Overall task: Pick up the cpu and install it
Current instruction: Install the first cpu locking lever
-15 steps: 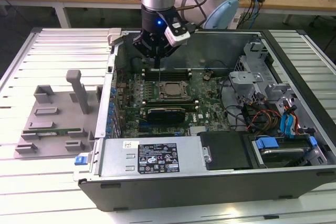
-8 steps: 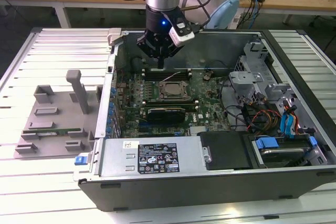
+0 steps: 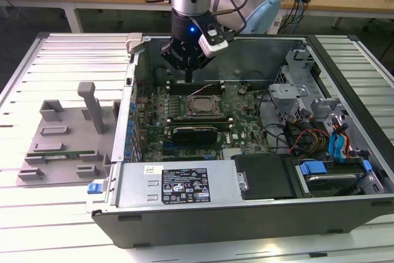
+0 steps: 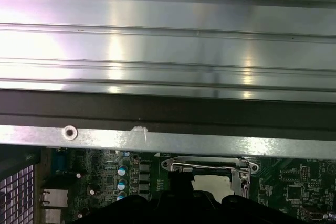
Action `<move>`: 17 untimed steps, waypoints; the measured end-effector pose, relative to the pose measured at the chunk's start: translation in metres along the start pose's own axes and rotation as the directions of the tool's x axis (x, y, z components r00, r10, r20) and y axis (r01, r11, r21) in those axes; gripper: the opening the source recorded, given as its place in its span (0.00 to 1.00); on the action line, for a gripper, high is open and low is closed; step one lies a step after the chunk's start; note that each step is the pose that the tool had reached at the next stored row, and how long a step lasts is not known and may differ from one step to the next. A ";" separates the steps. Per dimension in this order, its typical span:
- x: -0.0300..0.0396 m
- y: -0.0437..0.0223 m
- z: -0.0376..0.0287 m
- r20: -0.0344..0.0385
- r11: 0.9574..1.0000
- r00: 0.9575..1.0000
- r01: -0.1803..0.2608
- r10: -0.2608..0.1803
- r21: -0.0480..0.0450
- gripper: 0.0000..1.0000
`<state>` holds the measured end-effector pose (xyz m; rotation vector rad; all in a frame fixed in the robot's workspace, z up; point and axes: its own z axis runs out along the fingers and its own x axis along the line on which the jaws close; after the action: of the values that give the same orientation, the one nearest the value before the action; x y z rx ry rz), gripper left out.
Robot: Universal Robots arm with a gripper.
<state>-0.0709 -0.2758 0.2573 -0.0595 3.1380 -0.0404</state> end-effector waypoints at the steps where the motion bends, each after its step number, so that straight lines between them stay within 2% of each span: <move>1: 0.0000 0.0000 0.0000 0.000 1.000 1.000 0.000 0.000 0.000 0.11; 6: 0.0000 0.0001 0.0013 0.000 1.000 1.000 0.000 0.000 0.000 0.11; 17: 0.0000 0.0002 0.0089 0.000 1.000 1.000 0.000 0.000 0.000 0.11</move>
<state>-0.0708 -0.2758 0.2484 -0.0596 3.1378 -0.0402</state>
